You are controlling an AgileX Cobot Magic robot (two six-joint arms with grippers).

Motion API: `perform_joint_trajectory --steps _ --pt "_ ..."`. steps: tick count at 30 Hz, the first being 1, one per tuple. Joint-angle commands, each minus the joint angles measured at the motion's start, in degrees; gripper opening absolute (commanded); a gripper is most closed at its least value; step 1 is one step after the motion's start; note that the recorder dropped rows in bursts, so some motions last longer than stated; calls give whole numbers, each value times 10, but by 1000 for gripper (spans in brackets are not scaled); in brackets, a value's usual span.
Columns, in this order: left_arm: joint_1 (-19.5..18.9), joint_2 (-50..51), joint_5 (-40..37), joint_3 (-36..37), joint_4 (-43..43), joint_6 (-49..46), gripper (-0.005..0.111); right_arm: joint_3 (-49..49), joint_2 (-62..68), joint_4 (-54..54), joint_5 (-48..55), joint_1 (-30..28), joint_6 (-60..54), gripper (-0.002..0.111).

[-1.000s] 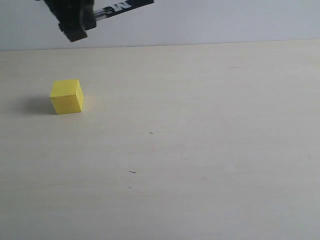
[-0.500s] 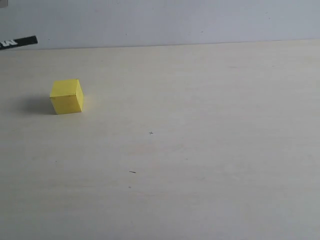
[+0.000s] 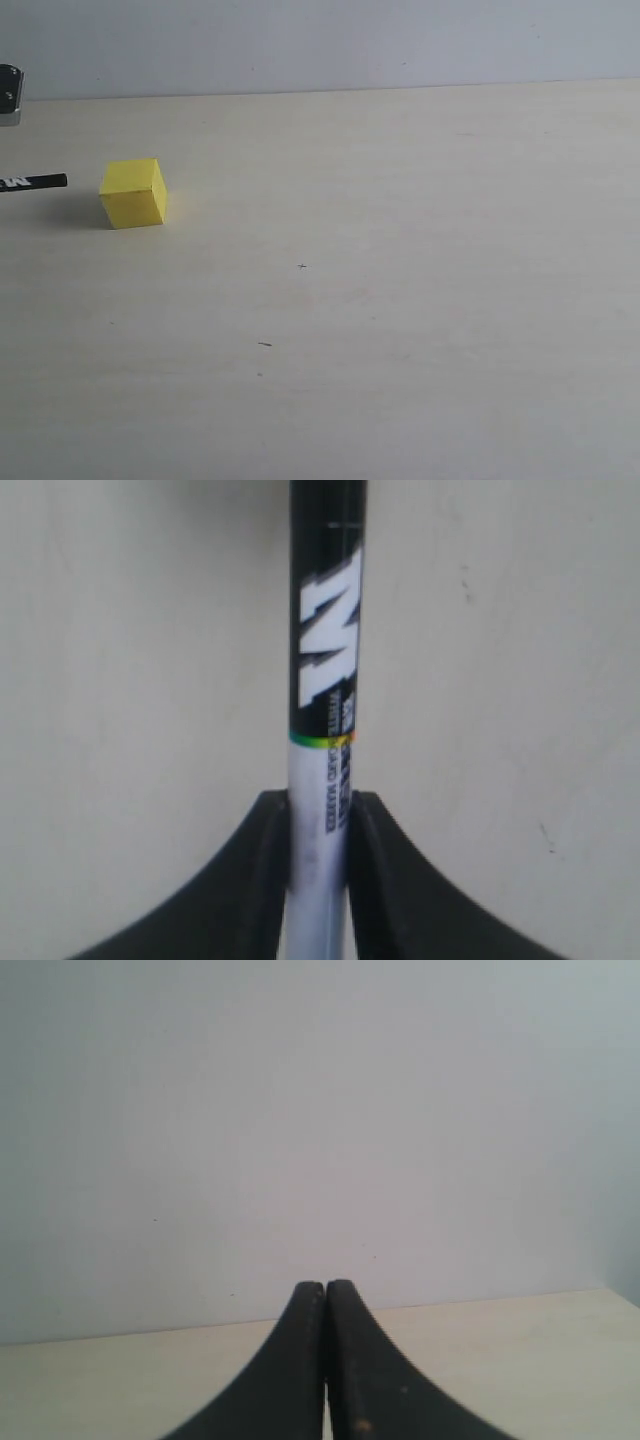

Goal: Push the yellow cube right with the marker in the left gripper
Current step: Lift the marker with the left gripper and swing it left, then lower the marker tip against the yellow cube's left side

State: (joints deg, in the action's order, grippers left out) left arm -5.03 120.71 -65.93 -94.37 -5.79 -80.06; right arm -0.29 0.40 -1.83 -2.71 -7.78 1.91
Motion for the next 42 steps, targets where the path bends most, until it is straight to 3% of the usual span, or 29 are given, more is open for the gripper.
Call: perform_joint_trajectory --steps 1,17,23,28,32,38,42 --pt "0 18 59 8 0 -11 0 3 -4 3 0 -2 -2 0" --pt "4 60 137 8 9 -72 0 3 -4 3 0 -2 -2 0" --pt "53 60 138 8 71 -116 0 3 -4 3 0 -2 -2 0" --pt "76 59 155 8 79 -108 0 3 -4 3 0 -2 -2 0" --pt "54 59 131 8 12 -56 0 3 -4 5 0 -2 -2 0" --pt "46 59 118 8 10 -56 0 3 -4 5 0 -2 -2 0" --pt "74 59 119 8 19 -56 0 3 -4 3 0 -2 -1 0"
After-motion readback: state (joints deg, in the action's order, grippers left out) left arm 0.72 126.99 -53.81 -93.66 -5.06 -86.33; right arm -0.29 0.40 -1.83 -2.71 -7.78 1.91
